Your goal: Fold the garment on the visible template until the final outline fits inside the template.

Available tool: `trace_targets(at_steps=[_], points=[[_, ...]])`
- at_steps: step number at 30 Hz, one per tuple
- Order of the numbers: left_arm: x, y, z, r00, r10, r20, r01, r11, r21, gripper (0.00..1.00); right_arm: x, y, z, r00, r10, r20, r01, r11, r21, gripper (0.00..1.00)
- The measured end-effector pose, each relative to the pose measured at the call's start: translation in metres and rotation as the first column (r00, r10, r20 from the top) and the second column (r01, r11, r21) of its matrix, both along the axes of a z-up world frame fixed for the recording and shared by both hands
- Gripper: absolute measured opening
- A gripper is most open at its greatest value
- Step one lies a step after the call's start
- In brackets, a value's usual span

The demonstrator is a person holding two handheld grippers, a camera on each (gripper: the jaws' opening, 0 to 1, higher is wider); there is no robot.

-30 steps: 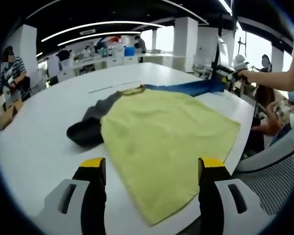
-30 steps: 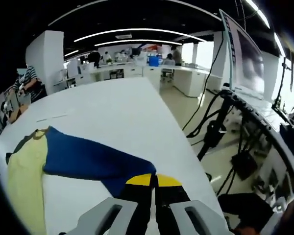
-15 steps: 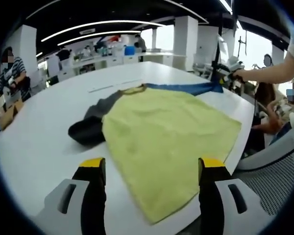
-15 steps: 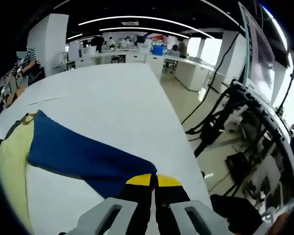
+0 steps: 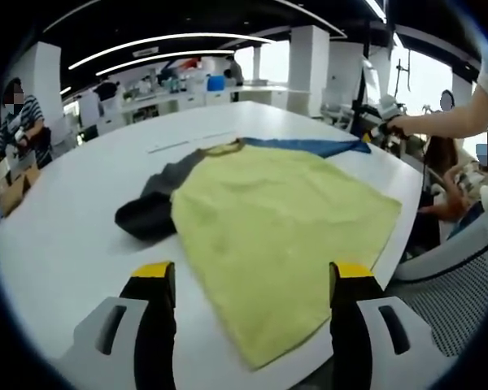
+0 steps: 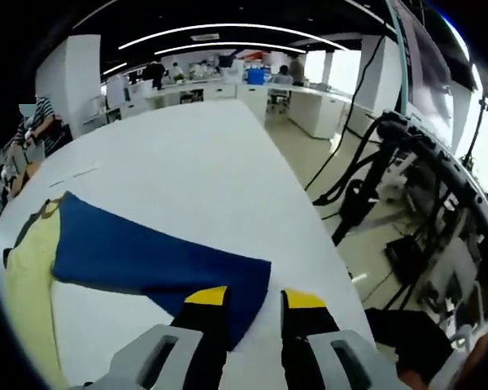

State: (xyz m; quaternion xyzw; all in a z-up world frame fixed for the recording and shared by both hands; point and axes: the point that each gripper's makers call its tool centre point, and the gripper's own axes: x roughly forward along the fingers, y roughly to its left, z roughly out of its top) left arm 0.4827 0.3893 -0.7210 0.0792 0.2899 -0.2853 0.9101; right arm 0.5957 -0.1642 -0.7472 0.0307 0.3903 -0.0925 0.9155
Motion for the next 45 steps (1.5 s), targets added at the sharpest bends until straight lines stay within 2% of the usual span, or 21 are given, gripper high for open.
trace_targets(at_steps=[4,6,10,16,20,22,24,26,28,30,32,35,40,42,45], points=[[0.000,0.002,-0.002,1.000,-0.002,-0.001,0.002,1.000,-0.001,0.74,-0.011,0.010,-0.001,1.000,-0.018,0.002,0.018,0.999,0.034,0.26],[0.001,0.004,-0.002,1.000,-0.001,0.000,0.001,1.000,-0.003,0.74,-0.007,0.002,-0.008,1.000,-0.024,0.002,0.024,0.998,0.054,0.27],[0.003,0.005,-0.003,1.000,-0.004,0.003,0.004,1.000,-0.004,0.74,-0.015,0.010,-0.008,0.999,-0.033,0.006,0.032,0.997,0.068,0.26],[0.004,0.007,-0.004,1.000,-0.006,0.003,0.006,1.000,-0.003,0.73,-0.004,-0.006,-0.022,0.999,-0.034,0.001,0.033,0.996,0.081,0.25],[0.004,0.009,-0.004,1.000,-0.004,0.005,0.004,1.000,-0.001,0.73,-0.005,-0.011,-0.025,0.999,-0.037,-0.005,0.038,0.995,0.087,0.23],[0.003,0.010,-0.004,1.000,-0.001,0.004,0.001,1.000,0.000,0.73,0.003,-0.016,-0.035,0.999,-0.036,-0.014,0.037,0.996,0.086,0.22],[0.002,0.011,-0.004,1.000,0.000,0.003,0.000,1.000,0.004,0.72,-0.006,-0.011,-0.031,0.999,-0.035,-0.015,0.036,0.996,0.087,0.21],[0.002,0.013,-0.004,1.000,0.002,0.004,-0.002,1.000,0.007,0.72,0.003,-0.015,-0.039,0.999,-0.037,-0.018,0.039,0.995,0.089,0.19],[0.003,0.014,-0.003,1.000,0.007,0.008,-0.007,1.000,0.008,0.72,0.005,-0.018,-0.040,0.999,-0.043,-0.015,0.044,0.995,0.090,0.18],[0.003,0.015,-0.002,1.000,0.012,0.009,-0.012,1.000,0.009,0.72,-0.008,-0.010,-0.032,0.999,-0.046,-0.011,0.047,0.995,0.088,0.18],[0.002,0.016,-0.003,1.000,0.012,0.006,-0.013,1.000,0.011,0.72,0.001,-0.013,-0.038,0.999,-0.050,-0.008,0.051,0.994,0.094,0.17],[0.001,0.016,-0.004,1.000,0.014,0.003,-0.014,1.000,0.013,0.72,-0.007,-0.009,-0.035,0.997,-0.071,0.001,0.070,0.991,0.110,0.15],[0.001,0.020,-0.007,1.000,0.015,-0.002,-0.015,1.000,0.018,0.71,-0.006,-0.008,-0.036,0.996,-0.084,0.005,0.083,0.990,0.111,0.11],[0.001,0.021,-0.008,1.000,0.014,-0.005,-0.014,1.000,0.024,0.71,0.001,-0.010,-0.039,0.997,-0.082,0.000,0.082,0.992,0.100,0.10],[0.001,0.024,-0.009,1.000,0.013,-0.003,-0.013,1.000,0.023,0.71,-0.004,-0.008,-0.037,0.996,-0.087,-0.006,0.087,0.991,0.103,0.08]])
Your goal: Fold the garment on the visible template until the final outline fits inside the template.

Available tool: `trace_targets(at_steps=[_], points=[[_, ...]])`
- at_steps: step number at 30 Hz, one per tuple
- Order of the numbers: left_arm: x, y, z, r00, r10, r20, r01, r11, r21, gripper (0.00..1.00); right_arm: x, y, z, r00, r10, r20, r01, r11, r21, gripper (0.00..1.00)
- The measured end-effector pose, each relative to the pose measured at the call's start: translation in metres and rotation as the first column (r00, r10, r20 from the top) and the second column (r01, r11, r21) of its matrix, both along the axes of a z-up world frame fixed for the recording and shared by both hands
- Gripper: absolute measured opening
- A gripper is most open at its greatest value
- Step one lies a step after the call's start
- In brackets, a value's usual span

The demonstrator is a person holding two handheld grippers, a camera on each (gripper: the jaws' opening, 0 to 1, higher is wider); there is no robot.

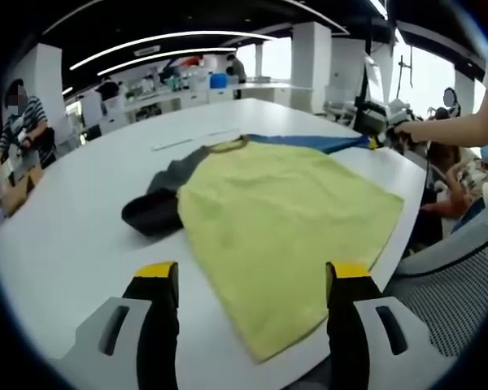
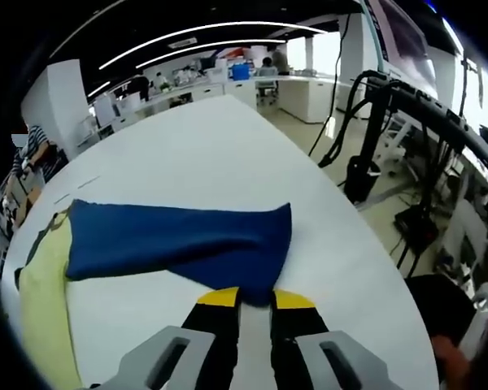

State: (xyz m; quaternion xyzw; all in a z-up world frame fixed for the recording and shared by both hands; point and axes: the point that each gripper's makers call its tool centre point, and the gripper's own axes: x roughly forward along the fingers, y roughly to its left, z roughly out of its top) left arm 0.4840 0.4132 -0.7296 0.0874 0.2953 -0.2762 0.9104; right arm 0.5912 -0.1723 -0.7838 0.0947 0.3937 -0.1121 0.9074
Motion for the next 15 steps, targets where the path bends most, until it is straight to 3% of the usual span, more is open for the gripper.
trace_targets(at_steps=[7,15], points=[[-0.0015,0.0054,-0.0024,1.000,0.003,-0.006,-0.003,1.000,0.013,0.70,0.0007,-0.0013,-0.0004,1.000,-0.015,0.000,0.015,1.000,0.018,0.03],[-0.0004,0.0063,-0.0006,1.000,0.005,0.005,-0.005,1.000,0.004,0.71,-0.0066,-0.0039,0.0075,0.999,0.021,-0.026,-0.021,1.000,-0.014,0.00]])
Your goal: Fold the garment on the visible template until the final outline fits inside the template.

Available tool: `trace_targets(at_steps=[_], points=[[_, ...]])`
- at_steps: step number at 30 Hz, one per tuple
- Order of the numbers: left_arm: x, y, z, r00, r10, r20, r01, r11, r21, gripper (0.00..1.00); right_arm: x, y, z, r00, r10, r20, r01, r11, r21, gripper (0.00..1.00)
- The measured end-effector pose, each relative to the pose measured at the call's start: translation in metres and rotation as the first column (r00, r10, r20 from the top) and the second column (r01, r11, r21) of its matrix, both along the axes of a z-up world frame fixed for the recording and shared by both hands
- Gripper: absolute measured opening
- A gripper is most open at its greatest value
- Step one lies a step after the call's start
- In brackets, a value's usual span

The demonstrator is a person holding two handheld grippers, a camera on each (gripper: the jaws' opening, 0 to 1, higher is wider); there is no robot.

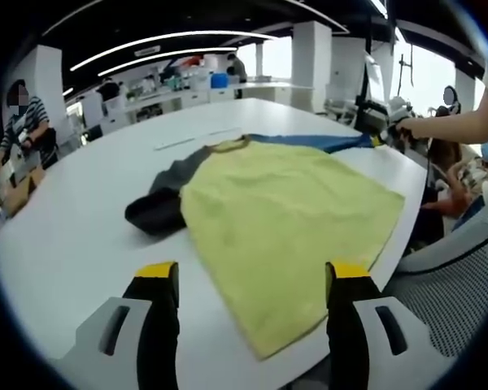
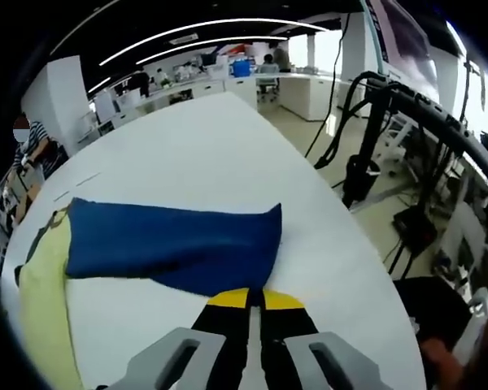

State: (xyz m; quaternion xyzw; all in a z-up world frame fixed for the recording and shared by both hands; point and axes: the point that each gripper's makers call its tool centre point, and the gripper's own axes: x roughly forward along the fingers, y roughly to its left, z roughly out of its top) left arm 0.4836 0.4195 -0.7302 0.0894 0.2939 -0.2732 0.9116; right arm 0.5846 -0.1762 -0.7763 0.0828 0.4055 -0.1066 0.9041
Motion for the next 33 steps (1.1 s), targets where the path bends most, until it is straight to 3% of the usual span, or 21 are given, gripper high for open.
trace_targets(at_steps=[16,22,33], points=[[0.001,0.003,-0.004,1.000,-0.009,-0.001,0.009,1.000,0.006,0.71,-0.007,-0.004,-0.004,0.999,0.021,-0.040,-0.021,1.000,0.018,0.00],[-0.002,-0.004,-0.002,1.000,-0.010,-0.004,0.010,1.000,0.006,0.71,-0.008,-0.005,-0.006,0.999,0.010,-0.038,-0.009,0.999,0.043,0.10],[-0.004,-0.013,0.004,1.000,-0.012,-0.005,0.012,1.000,0.013,0.71,0.001,-0.014,-0.006,1.000,0.001,-0.007,0.000,0.999,0.042,0.17]])
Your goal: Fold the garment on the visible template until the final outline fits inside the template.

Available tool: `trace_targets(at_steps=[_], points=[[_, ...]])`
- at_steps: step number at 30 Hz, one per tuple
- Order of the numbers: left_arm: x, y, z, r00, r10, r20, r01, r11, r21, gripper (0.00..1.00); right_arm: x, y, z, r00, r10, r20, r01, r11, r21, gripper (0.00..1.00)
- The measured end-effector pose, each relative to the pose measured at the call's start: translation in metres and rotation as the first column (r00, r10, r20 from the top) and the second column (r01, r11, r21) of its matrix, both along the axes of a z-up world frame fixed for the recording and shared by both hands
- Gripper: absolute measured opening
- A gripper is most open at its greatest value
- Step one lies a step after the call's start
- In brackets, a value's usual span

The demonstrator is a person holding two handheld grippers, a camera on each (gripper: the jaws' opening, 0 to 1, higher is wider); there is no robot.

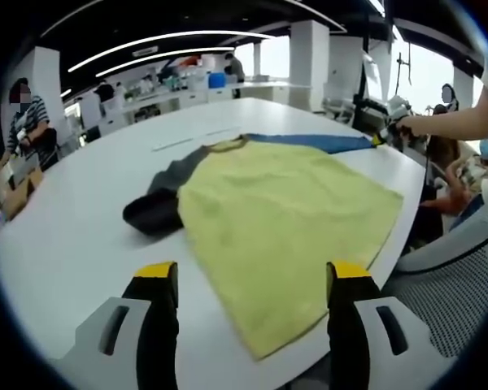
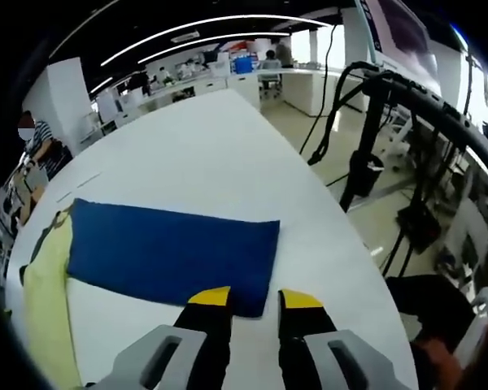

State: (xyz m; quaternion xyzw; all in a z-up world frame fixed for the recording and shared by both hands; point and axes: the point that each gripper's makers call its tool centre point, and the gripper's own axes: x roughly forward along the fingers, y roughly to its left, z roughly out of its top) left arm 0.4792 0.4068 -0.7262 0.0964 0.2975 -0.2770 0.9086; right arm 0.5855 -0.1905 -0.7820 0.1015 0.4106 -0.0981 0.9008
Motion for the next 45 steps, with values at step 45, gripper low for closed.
trace_targets(at_steps=[45], points=[[0.000,0.003,0.002,1.000,-0.015,-0.001,0.015,1.000,-0.003,0.77,0.017,0.012,0.031,0.997,0.002,0.075,-0.006,0.999,0.051,0.00]])
